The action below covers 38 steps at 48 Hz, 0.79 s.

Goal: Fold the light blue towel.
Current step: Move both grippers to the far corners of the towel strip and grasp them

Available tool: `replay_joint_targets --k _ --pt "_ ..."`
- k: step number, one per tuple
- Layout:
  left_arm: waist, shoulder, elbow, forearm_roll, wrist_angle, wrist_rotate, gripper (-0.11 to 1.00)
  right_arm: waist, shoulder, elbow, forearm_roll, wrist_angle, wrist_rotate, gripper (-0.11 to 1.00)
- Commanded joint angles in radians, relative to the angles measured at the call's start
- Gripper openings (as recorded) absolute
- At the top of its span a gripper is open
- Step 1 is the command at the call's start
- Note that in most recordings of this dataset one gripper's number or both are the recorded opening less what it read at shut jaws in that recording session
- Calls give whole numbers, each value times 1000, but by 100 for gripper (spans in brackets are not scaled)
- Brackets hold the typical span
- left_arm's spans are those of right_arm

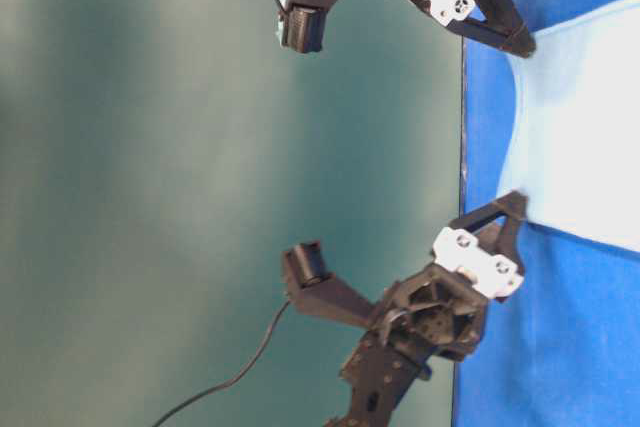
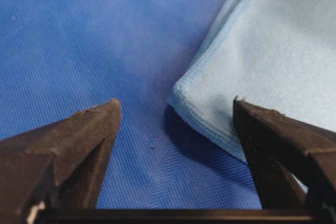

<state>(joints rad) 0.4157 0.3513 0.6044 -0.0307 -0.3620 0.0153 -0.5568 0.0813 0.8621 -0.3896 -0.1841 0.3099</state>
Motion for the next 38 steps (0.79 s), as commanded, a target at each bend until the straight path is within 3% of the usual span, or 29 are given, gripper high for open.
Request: replay_joint_targets --k 1,13,17,21,23,31,38 --pt "0 0 -15 0 -8 2 80 0 -9 -12 -2 -11 -2 62" --pt "0 9 -5 2 -6 2 76 0 26 -9 -2 -49 -2 53" --pt "0 12 -5 0 -3 2 69 0 40 -12 -2 -60 -2 36" --pt "-6 15 -2 0 -3 2 49 0 44 -11 -2 -66 -2 11" --pt "-9 15 -2 2 -3 2 38 0 44 -8 -2 -67 -2 3" --pt "-26 15 5 2 -3 3 3 0 44 -6 -2 -64 -2 3" --pt "-28 6 12 2 -2 3 2 0 37 -11 -2 -61 0 3"
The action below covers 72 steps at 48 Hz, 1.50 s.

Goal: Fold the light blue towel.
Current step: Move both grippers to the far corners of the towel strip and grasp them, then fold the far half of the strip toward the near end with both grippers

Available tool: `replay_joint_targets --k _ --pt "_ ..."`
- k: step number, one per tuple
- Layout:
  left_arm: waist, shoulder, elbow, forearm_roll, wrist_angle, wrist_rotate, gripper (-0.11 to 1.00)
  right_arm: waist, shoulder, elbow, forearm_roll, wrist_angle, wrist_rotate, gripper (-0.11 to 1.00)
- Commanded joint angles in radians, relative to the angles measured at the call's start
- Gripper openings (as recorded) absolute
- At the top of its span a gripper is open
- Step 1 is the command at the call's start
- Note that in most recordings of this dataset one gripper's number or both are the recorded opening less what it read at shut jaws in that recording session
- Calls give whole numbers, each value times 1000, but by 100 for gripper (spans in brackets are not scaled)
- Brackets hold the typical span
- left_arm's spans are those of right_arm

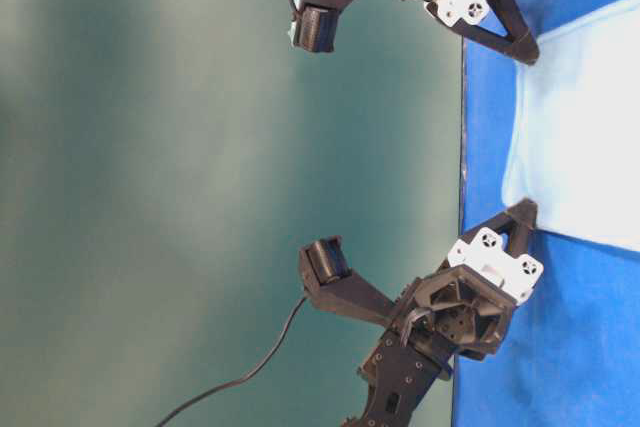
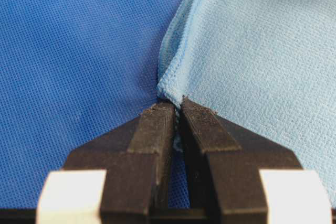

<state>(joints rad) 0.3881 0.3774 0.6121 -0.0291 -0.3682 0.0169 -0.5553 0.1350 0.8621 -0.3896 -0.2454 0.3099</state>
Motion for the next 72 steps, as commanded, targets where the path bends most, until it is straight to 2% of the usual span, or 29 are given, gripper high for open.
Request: replay_joint_targets --k 1,16,30,37,53,62,72 --pt "0 -23 5 0 6 2 2 -2 -20 -12 -2 2 0 3" --pt "0 -109 20 0 9 8 2 2 -132 6 0 55 5 3" --pt "-8 -127 21 0 6 32 2 18 -141 8 0 60 5 3" --pt "-38 -173 28 0 5 35 2 48 -175 14 0 72 12 3" --pt "-184 -281 121 -2 6 32 2 224 -305 46 25 166 21 3" --pt "-299 -293 170 -2 17 18 2 376 -319 74 71 198 38 3" --pt "-420 -287 170 -2 37 12 2 528 -316 80 100 238 91 3"
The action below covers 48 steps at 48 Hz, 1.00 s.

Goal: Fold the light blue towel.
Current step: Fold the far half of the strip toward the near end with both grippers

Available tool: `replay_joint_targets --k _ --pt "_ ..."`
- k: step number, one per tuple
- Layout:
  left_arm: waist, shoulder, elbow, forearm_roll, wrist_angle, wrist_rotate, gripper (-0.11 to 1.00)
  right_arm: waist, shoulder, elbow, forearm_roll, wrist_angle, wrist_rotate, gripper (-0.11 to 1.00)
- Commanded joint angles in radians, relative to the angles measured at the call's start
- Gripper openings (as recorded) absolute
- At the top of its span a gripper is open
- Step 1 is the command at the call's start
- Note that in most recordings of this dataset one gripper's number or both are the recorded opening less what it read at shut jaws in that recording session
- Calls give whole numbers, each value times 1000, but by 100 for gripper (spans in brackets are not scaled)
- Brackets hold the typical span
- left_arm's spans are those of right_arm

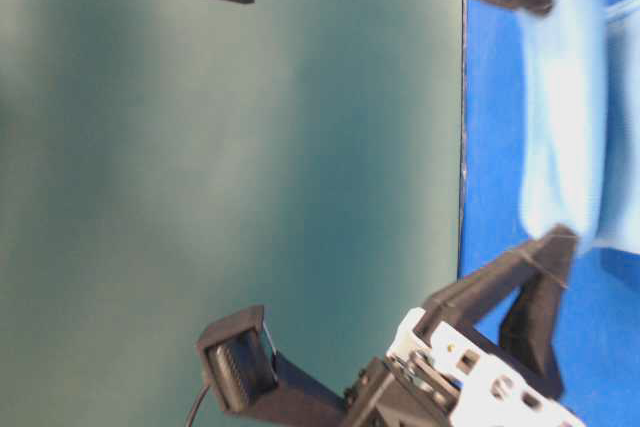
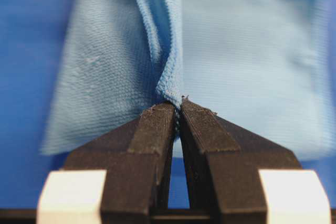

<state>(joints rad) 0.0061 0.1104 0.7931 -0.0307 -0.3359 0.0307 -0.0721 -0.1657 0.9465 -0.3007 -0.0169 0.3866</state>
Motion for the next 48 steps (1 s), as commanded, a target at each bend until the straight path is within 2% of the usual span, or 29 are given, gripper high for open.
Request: replay_joint_targets --k 1,11,19,30,48 --pt "-49 -18 -12 0 8 -2 2 55 -14 -5 14 12 20 3" --pt "-135 15 -28 -5 48 -23 2 132 6 -8 21 12 77 3" --pt "-153 61 -43 -5 66 -67 2 175 57 -18 23 11 120 3" --pt "-155 98 -55 -5 66 -69 2 179 106 -35 26 9 170 3" --pt "-153 97 -54 -5 64 -69 2 181 110 -40 26 -2 178 4"
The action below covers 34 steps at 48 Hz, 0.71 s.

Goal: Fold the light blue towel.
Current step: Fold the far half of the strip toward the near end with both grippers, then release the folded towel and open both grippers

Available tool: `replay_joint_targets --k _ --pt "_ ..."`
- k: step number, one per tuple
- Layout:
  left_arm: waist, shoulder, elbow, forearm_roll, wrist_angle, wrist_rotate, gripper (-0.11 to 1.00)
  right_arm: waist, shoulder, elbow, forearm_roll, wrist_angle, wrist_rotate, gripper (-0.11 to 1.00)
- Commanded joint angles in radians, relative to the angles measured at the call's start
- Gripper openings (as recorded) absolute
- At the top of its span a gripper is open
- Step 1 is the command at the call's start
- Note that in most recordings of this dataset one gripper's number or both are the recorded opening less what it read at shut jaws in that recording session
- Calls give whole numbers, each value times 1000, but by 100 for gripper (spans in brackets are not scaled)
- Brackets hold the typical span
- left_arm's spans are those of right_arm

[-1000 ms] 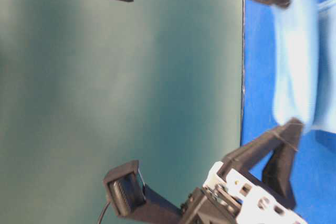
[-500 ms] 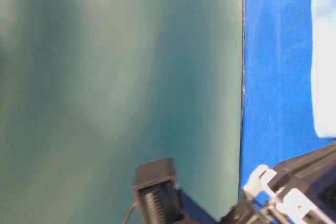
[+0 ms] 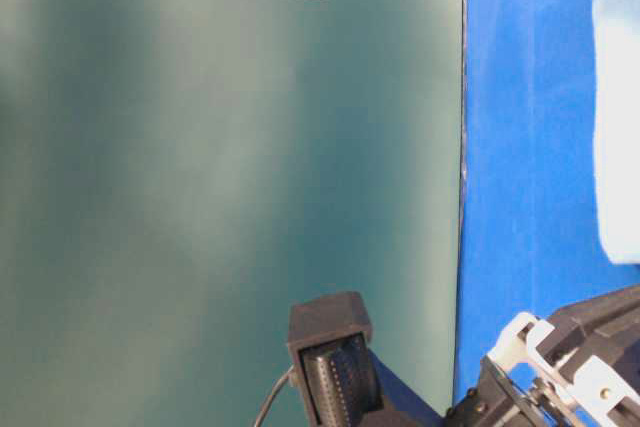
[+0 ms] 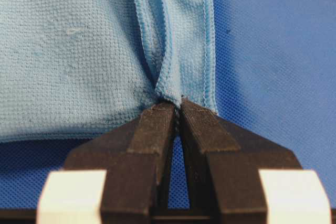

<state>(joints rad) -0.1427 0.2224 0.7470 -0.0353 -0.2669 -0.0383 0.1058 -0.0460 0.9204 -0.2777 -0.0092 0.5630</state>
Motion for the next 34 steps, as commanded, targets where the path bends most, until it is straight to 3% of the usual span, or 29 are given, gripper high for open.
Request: replay_joint_targets --k 1,6,9,12,18,21,34 --pt "-5 -15 -8 0 -5 0 2 5 -8 -15 3 -11 2 5" --pt "-5 -21 -9 0 -8 -3 5 12 -9 -20 3 -11 2 31" --pt "-3 -29 -9 0 -3 -5 18 18 -12 -25 3 -8 2 51" --pt "-3 -44 -6 0 -3 -6 36 23 -23 -29 3 0 0 62" --pt "-3 -107 3 0 14 9 74 35 -69 -38 0 31 -3 55" --pt "-3 -149 8 2 40 12 86 43 -107 -43 -2 60 -9 55" --pt "9 -357 54 5 161 15 78 49 -327 -49 -38 229 -21 56"
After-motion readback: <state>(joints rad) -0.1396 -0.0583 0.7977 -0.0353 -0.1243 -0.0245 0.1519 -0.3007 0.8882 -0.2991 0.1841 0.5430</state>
